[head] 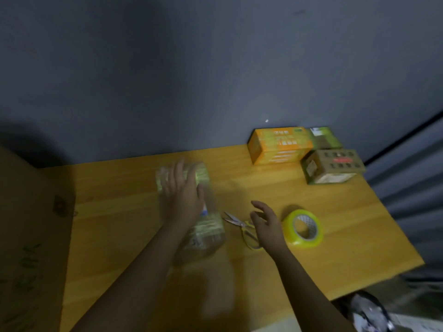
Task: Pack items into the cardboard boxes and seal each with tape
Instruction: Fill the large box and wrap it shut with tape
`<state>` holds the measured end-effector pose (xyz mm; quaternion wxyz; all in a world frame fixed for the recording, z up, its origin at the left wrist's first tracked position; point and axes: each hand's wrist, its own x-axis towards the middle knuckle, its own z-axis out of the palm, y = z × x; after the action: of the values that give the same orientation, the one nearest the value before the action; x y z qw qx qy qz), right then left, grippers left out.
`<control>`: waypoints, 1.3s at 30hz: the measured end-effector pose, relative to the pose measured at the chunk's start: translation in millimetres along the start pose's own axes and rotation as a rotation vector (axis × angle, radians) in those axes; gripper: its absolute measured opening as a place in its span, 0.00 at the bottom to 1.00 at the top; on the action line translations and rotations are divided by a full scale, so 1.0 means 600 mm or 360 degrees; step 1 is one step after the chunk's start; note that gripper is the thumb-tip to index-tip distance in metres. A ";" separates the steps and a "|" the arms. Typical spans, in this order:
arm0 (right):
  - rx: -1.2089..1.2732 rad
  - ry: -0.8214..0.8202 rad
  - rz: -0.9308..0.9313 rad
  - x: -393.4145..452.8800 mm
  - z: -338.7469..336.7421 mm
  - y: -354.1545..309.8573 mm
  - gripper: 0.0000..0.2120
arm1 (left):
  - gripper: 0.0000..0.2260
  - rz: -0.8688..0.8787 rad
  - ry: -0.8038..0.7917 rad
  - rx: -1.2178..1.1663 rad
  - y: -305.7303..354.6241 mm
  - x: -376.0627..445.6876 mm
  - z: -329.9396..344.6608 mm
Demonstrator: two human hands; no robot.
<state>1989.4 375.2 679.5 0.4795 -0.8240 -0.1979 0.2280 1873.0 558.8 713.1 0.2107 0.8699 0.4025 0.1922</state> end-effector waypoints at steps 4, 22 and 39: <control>-0.0318 0.0155 0.0098 -0.027 -0.093 0.090 0.13 | 0.17 0.0337 -0.0166 -0.0115 0.093 -0.037 0.043; -0.1866 -0.0520 -0.0581 0.075 -0.243 0.279 0.17 | 0.20 -0.0098 -0.1241 0.0190 0.271 -0.099 0.394; -0.0360 -0.0443 -0.0003 0.087 -0.364 0.189 0.17 | 0.10 -0.0083 -0.1002 -0.0755 0.304 -0.068 0.319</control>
<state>2167.9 198.7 665.3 0.3521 -0.8329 -0.2876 0.3155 2058.0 379.3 641.3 0.5237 0.8029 0.2847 -0.0018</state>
